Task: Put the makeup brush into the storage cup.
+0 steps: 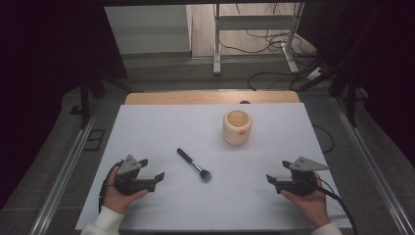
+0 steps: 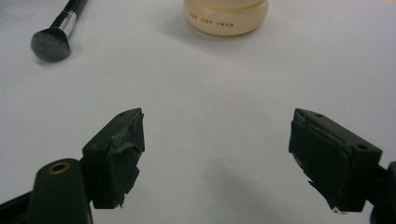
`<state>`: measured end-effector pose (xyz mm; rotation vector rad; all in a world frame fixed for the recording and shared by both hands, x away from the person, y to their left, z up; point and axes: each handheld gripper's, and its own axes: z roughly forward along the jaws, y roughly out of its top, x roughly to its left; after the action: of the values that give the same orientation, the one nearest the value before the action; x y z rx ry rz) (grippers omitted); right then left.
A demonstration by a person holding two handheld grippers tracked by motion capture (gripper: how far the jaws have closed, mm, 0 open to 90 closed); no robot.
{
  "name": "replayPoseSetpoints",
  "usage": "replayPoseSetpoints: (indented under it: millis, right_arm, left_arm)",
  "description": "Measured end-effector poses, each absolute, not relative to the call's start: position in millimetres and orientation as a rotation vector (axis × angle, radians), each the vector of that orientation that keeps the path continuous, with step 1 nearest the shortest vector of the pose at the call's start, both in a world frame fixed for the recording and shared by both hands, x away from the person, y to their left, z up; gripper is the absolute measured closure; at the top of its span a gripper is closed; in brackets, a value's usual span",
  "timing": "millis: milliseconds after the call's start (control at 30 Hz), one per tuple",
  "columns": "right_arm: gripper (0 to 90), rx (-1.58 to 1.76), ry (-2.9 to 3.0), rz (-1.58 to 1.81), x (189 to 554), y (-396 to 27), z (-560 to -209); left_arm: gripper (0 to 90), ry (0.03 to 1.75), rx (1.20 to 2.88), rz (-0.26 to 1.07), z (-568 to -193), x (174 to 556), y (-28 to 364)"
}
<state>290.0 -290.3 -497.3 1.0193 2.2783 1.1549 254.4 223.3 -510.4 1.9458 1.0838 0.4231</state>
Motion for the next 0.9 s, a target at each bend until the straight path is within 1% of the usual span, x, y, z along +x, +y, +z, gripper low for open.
replayPoseSetpoints:
  millis: [67,233,300,367,667,900]
  right_arm:
    - [18.9,1.019,2.28,1.159,289.7,-290.4,-497.3]
    - [19.0,1.013,2.286,1.164,289.0,-290.1,-497.4]
    - [19.0,1.012,2.289,1.162,288.9,-289.7,-497.9]
    - [19.0,1.014,2.288,1.162,289.1,-289.5,-498.1]
    - [18.9,1.023,2.283,1.157,288.2,-289.8,-497.8]
    - [18.9,1.028,2.279,1.155,287.6,-291.0,-497.9]
  left_arm:
    - [16.4,1.076,1.947,0.436,-507.8,256.8,222.5]
    - [17.0,1.05,1.969,0.432,-499.1,260.7,220.8]
    - [17.1,1.045,1.97,0.4,-498.1,263.0,220.0]
    - [19.7,1.019,1.977,0.352,-497.6,265.5,218.7]
    - [19.4,0.907,2.102,0.378,-492.9,275.1,208.6]
    - [19.4,0.826,2.16,0.368,-491.8,284.2,202.5]
